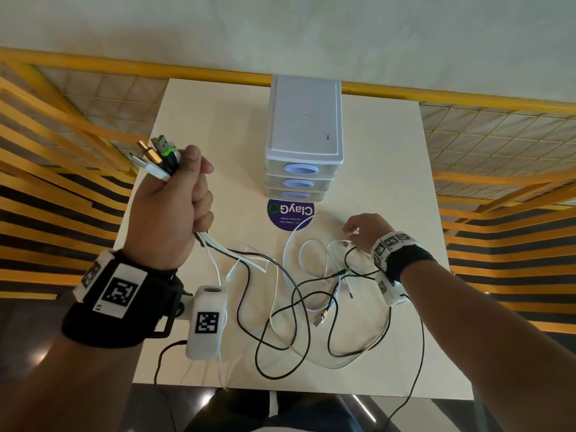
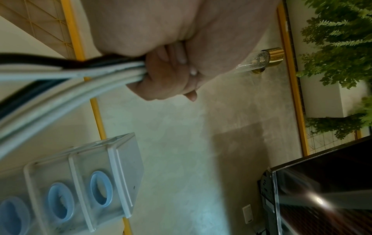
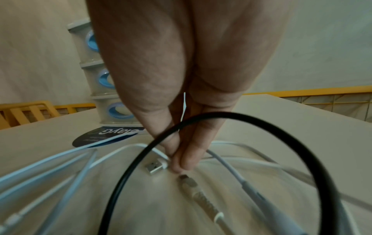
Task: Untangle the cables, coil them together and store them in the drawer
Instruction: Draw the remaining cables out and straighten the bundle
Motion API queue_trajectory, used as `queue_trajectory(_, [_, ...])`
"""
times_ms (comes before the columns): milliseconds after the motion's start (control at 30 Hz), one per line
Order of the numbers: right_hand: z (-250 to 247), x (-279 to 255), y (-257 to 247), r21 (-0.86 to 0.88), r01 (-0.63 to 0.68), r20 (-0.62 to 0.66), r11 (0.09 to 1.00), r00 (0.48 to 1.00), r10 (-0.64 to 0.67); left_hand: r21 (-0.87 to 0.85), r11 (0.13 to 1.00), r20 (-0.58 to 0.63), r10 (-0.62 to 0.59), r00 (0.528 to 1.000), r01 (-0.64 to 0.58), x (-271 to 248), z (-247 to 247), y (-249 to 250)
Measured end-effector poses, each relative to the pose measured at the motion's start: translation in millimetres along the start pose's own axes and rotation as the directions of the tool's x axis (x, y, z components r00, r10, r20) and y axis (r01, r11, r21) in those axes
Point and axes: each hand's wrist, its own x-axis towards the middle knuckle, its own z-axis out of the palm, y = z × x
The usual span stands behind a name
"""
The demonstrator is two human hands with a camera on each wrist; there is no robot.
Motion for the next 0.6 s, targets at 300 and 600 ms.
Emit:
queue_trajectory(300, [-3.0, 2.9, -8.5, -0.174, 0.047, 0.031, 0.984, 0.999, -0.042, 0.009, 1.000, -0.007, 0.001, 1.000, -0.001, 4.8, 5.1, -6.4])
queue_trajectory(600, [-52.3, -25.9, -36.7, 0.316, 0.227, -0.378, 0.921, 0.921, -0.097, 0.026, 0.999, 0.054, 0.043, 0.998, -0.044, -0.1, 20.2, -5.9])
